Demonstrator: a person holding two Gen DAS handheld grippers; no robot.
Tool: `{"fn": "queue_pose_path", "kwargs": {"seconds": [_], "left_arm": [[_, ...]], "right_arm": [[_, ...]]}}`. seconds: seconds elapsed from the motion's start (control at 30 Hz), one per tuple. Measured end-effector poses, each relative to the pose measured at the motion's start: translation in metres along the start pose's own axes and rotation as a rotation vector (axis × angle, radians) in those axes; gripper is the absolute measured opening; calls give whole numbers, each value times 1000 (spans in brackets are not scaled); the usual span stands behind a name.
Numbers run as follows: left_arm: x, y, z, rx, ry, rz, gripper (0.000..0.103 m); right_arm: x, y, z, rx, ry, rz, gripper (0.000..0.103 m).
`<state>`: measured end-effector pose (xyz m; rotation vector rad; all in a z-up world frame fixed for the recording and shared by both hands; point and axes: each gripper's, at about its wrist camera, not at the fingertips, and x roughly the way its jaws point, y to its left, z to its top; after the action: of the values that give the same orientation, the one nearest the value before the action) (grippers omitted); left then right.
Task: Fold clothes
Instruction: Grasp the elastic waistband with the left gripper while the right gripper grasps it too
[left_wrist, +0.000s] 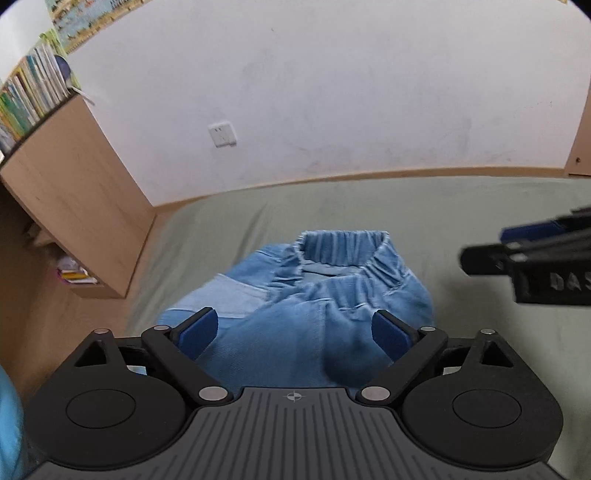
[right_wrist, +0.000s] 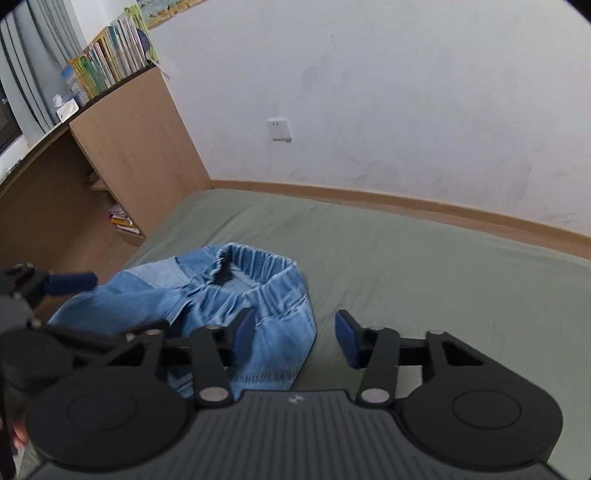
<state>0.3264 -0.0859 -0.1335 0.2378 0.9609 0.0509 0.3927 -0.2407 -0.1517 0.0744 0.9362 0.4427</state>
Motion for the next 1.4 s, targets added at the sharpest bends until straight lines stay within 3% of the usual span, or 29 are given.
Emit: {"fn": "queue_pose_path", "kwargs": {"seconds": [0.17, 0.4, 0.77, 0.97, 1.03, 1.07, 1.13, 1.17, 1.23, 1.33, 1.4], "left_arm": [[25, -13, -2, 43, 48, 58, 93], [52, -12, -2, -20, 100, 49, 93], [52, -18, 0, -25, 157, 41, 93], [54, -14, 4, -36, 178, 24, 93], [54, -13, 4, -41, 185, 22, 93], [53, -13, 4, -44, 190, 21, 93], [51, -11, 4, -49, 195, 22, 93], [51, -10, 4, -52, 200, 28, 93], [49, -7, 2, -61, 197, 44, 92], [42, -7, -7, -74, 209, 65, 80], [37, -8, -14, -77, 223, 76, 62]], "right_arm": [[30, -11, 20, -58, 58, 19, 50], [67, -8, 52, -96, 77, 82, 50], [144, 6, 73, -272, 239, 154, 50], [165, -2, 72, -236, 310, 202, 50], [168, -6, 72, -218, 333, 219, 37], [169, -7, 71, -198, 357, 239, 26], [164, -5, 71, -194, 362, 231, 21], [158, -5, 71, -189, 361, 228, 12], [146, -4, 72, -165, 354, 231, 9], [113, -4, 72, -117, 323, 249, 9], [98, -3, 69, -97, 316, 240, 9]]}}
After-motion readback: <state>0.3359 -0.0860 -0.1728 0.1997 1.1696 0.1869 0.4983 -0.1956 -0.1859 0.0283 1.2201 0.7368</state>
